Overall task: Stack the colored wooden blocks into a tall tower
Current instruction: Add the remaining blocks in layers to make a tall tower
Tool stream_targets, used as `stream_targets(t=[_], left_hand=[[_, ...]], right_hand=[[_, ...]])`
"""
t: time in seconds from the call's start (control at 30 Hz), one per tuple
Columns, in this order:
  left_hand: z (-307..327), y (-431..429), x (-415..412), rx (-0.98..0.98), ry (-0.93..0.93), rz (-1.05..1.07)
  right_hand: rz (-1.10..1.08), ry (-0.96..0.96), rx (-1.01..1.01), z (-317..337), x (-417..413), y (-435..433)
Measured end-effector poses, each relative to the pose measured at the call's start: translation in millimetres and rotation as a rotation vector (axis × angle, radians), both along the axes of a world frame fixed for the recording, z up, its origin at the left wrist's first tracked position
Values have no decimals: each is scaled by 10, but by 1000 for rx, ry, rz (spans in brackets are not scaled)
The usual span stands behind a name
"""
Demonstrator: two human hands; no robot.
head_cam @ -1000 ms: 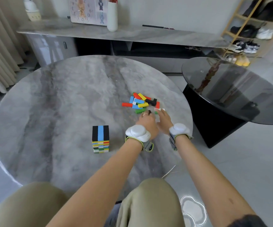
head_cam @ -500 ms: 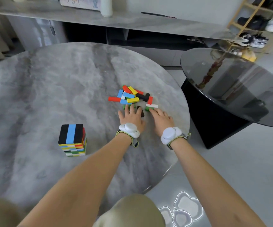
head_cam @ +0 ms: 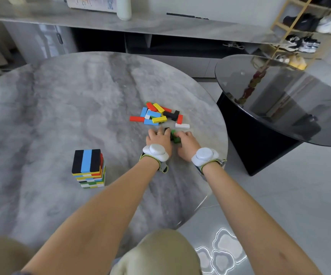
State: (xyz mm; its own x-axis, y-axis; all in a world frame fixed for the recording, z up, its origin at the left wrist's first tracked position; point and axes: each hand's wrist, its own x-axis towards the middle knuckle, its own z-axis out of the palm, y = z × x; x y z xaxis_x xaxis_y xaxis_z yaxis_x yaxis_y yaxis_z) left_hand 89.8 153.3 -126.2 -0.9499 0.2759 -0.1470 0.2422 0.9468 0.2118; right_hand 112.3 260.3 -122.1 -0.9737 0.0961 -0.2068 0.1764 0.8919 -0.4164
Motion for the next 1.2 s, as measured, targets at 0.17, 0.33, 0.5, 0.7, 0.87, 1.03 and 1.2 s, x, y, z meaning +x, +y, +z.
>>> stream_targets(t=[0.17,0.33,0.5,0.7,0.87,1.03,1.2], left_hand=[[60,-105,75,38,-59,-132],[42,-261,231,102,-5,-231],[19,-419,353,320,-71,-188],[-41,-601,555,422,-144,-166],[-67,-637,630,549,-162,-139],[-73,-648,649,577,-179,-120],[-78,-639,662,607,-181,-86]], right_hand=[[3,4,-64,19,94,-26],[37,43,-113,15,231,-22],[124,-14,-194,75,376,-5],[185,-50,-173,94,548,-60],[185,-80,-153,79,595,-123],[179,-124,-165,90,598,-146],[238,-181,-179,136,548,-125]])
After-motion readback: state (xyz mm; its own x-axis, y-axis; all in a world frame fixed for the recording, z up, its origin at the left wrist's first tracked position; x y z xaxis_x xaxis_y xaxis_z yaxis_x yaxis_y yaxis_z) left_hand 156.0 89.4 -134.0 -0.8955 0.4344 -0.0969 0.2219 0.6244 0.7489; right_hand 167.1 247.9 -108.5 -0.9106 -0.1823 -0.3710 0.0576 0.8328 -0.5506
